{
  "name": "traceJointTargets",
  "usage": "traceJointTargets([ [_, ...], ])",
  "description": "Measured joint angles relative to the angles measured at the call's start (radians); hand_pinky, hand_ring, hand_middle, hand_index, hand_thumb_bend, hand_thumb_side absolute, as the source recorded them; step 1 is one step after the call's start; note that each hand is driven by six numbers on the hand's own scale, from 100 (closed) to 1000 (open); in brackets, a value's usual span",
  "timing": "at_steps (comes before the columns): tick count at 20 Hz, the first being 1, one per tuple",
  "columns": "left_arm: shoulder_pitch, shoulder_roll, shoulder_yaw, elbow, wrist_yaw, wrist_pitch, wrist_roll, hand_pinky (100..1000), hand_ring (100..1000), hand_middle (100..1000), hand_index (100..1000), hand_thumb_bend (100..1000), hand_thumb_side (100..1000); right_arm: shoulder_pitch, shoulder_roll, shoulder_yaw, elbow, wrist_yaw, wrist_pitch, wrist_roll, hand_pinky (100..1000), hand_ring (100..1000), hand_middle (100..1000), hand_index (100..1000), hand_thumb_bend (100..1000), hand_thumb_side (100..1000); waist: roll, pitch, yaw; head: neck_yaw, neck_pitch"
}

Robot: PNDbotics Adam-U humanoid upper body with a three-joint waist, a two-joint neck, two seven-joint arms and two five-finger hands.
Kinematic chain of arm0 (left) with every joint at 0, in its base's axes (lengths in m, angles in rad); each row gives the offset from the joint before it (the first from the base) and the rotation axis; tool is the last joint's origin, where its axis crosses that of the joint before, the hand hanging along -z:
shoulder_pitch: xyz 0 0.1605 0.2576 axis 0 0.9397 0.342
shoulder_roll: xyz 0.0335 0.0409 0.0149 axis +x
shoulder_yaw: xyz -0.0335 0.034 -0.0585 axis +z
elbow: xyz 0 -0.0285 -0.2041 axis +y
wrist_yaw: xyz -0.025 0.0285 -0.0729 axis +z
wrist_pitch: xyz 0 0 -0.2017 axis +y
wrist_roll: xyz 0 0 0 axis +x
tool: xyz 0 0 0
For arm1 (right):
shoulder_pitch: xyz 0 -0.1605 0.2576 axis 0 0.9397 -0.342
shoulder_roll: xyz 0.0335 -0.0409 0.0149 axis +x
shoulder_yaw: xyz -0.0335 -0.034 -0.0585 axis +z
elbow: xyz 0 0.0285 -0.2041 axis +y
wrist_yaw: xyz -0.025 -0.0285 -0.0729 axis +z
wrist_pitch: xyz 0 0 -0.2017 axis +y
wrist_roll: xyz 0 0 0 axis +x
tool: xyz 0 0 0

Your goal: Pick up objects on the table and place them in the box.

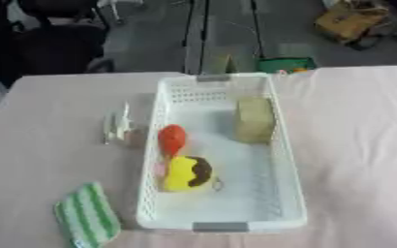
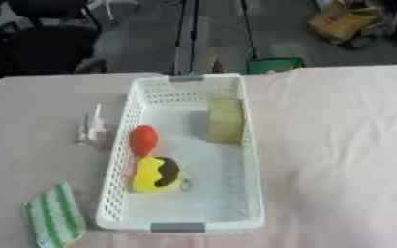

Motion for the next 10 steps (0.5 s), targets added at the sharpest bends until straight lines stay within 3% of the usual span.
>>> traceJointTargets([
  [4, 0.002, 0.06, -0.008, 0.0, -0.108, -0.003, -0.128, 1000, 1000, 1000, 1000, 419, 1000, 0.0, -0.002, 0.0, 0.0, 0.0, 0.001, 0.0, 872, 934, 867, 833, 100, 1000, 0.001, -0.002, 0.002, 0.005, -0.004],
  [10, -0.015, 0.135, -0.056, 0.0, -0.328, -0.033, -0.247, 1000, 1000, 1000, 1000, 492, 992, -0.001, -0.003, 0.0, 0.0, 0.0, 0.001, 0.0, 872, 934, 866, 833, 100, 1000, 0.002, -0.007, 0.004, 0.005, -0.012],
])
